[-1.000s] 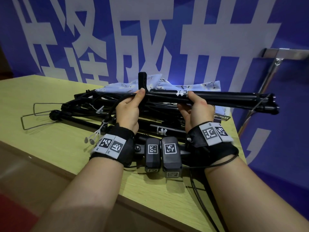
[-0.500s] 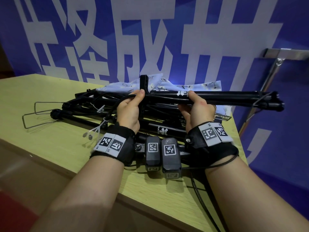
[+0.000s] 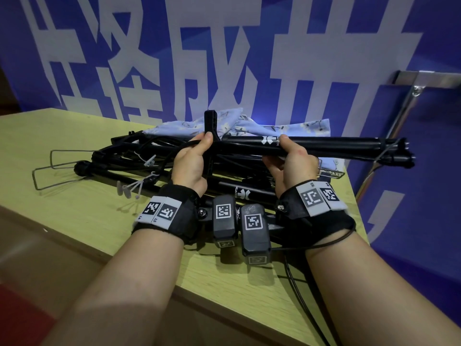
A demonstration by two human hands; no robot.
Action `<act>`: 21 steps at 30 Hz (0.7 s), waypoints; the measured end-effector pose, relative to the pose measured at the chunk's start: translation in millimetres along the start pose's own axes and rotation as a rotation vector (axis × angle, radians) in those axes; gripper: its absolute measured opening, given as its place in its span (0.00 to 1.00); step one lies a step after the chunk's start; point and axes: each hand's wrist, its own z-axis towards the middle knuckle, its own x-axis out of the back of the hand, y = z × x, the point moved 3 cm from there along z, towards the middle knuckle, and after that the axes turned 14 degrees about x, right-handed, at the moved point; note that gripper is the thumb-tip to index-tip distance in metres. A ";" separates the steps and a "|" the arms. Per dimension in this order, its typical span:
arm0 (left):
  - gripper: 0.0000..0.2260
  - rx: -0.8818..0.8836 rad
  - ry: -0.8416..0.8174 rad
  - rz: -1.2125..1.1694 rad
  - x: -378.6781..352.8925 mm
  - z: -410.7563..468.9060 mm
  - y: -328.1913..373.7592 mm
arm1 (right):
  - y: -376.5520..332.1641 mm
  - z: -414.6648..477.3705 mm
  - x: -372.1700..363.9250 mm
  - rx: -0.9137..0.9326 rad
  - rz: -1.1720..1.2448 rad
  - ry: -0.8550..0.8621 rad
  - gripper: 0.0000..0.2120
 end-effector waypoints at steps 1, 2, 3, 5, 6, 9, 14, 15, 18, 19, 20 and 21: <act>0.29 0.002 0.000 0.002 0.0 0.3 -0.4 | 0.7 0.9 0.2 0.000 0.005 -0.003 0.24; 0.28 0.000 0.000 0.004 0.5 0.8 -0.2 | 1.3 1.9 0.3 0.001 0.010 -0.005 0.24; 0.27 -0.003 0.003 0.008 1.2 1.1 -0.3 | 1.6 2.4 0.7 0.000 0.014 -0.008 0.25; 0.27 -0.006 0.015 0.013 1.9 0.1 -0.1 | 2.0 2.5 0.6 -0.006 0.025 -0.027 0.25; 0.26 -0.008 0.031 0.015 2.9 0.3 -0.1 | 2.1 1.9 -0.3 -0.007 0.030 -0.040 0.26; 0.18 -0.008 0.072 -0.018 4.8 0.1 -0.1 | 5.6 0.0 -4.8 -0.003 0.039 -0.097 0.27; 0.17 -0.011 0.064 -0.005 3.3 1.6 -0.6 | 9.5 1.6 -6.6 -0.028 0.069 -0.142 0.26; 0.17 -0.008 0.061 0.002 2.3 1.2 -0.7 | 8.9 1.7 -6.4 -0.019 0.077 -0.131 0.25; 0.15 0.012 0.039 0.005 -1.5 -1.1 -1.6 | 6.4 2.1 -6.1 0.019 0.112 -0.098 0.24; 0.15 0.020 0.037 0.015 -3.5 -2.2 -1.8 | 6.2 2.5 -5.7 0.026 0.110 -0.092 0.23; 0.14 0.020 0.037 0.030 -5.5 -3.4 -1.5 | 6.1 2.9 -5.3 0.032 0.104 -0.085 0.22; 0.13 0.014 0.044 0.043 -6.2 -3.5 -1.4 | 6.1 3.4 -4.6 0.036 0.096 -0.076 0.21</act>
